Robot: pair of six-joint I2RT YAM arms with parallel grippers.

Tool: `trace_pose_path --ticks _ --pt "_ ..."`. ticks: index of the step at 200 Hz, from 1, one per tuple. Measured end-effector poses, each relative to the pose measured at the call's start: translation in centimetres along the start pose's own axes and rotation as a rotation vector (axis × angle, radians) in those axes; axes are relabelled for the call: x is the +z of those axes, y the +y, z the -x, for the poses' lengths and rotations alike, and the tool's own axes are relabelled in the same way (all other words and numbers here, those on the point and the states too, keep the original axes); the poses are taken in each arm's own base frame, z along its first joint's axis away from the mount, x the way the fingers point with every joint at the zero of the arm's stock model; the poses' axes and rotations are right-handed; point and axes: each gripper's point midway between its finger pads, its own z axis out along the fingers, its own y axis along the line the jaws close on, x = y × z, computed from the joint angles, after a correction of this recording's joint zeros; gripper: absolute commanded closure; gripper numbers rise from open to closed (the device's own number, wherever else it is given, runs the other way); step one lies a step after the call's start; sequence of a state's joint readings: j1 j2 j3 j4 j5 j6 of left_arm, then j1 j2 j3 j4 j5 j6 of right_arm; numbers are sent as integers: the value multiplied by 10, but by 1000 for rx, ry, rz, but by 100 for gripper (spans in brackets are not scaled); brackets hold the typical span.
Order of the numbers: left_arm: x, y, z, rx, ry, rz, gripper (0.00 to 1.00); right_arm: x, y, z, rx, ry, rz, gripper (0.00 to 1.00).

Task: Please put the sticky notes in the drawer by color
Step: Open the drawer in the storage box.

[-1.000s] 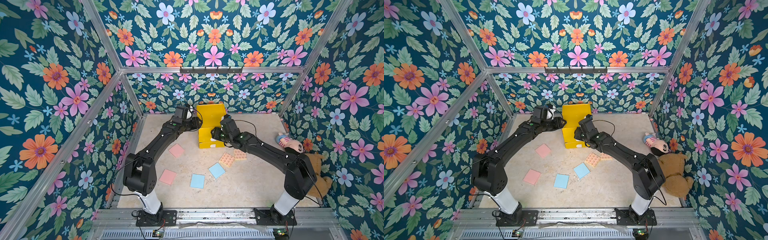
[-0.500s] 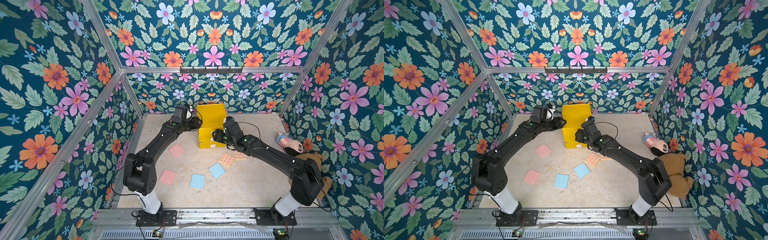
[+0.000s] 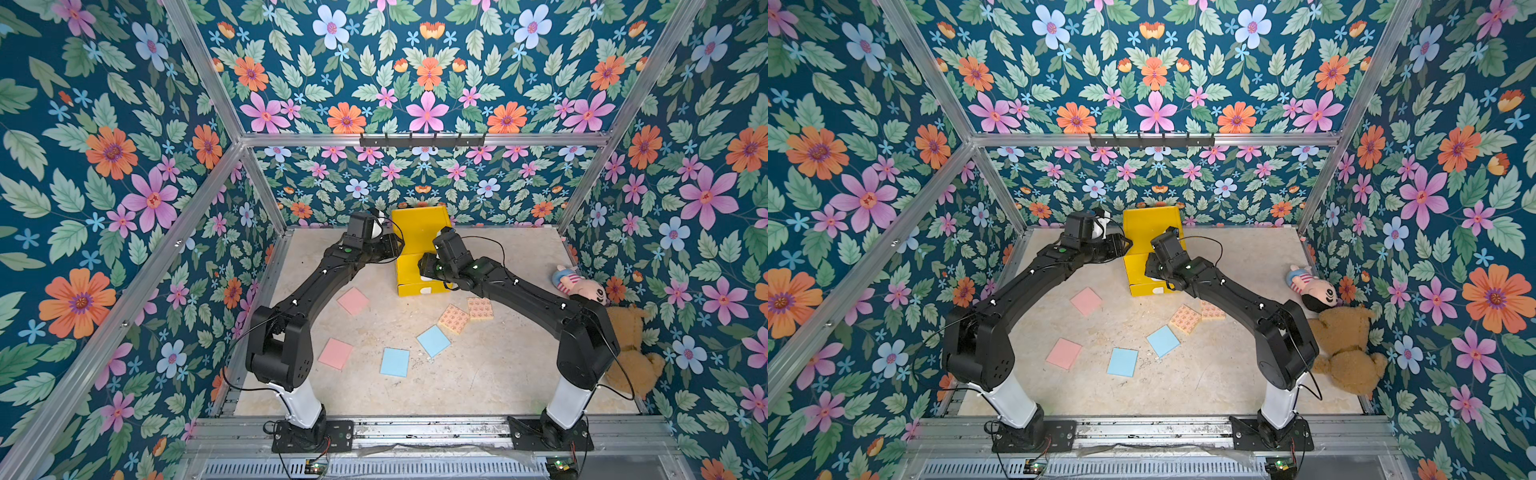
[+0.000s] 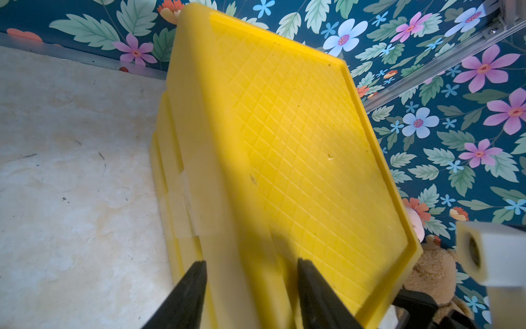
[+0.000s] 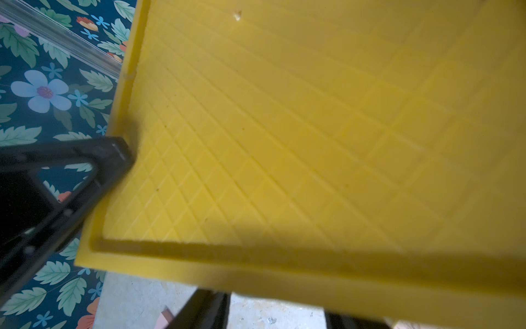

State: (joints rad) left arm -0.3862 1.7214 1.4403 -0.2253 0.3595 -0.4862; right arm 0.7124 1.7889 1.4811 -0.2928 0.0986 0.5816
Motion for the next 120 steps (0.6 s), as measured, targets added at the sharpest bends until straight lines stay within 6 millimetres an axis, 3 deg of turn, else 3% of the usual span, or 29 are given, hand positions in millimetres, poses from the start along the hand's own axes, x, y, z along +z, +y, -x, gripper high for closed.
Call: trace_pose_path --ticks 79,120 --pt "0 0 1 16 -4 -2 43 -3 -3 1 -25 -5 -16 57" --pt "-1 1 0 16 1 -5 43 -15 0 -13 -50 1 -12 57"
